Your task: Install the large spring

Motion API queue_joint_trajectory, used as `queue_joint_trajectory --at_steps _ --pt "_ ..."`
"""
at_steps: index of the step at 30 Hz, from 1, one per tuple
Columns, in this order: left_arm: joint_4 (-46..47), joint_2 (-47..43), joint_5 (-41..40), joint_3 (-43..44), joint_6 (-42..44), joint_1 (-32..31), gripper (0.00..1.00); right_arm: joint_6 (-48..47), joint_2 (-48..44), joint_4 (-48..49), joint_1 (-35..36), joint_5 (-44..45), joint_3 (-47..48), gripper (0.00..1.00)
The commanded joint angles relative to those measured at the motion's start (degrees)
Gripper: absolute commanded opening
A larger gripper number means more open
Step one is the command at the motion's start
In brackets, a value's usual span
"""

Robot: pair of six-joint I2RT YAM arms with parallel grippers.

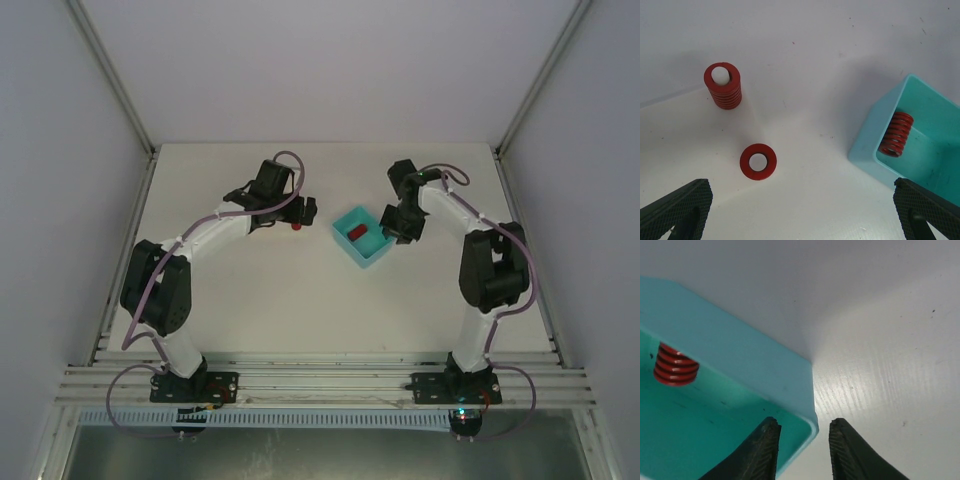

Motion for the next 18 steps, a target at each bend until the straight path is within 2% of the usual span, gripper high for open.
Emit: queue_joint_trajectory --at_steps 1,7,14,18 --pt "-0.7 -1.6 0.5 2.0 -0.5 -0.4 0.99 -0.9 -3.0 -7.4 0.2 1.7 4.0 0.36" --pt "-1.0 -3.1 0.1 1.7 -1.8 -0.6 0.99 8.5 -5.2 -1.3 2.8 1.5 5.8 0.47" --pt "-2.8 -3.9 -2.6 1.4 -3.5 -0.5 0.99 20.7 -2.4 10.4 4.5 1.3 4.3 0.51" --pt "-3.2 -4.0 -3.4 1.1 -5.0 -0.3 0.99 23.8 -0.1 19.1 5.9 0.4 3.4 0.51"
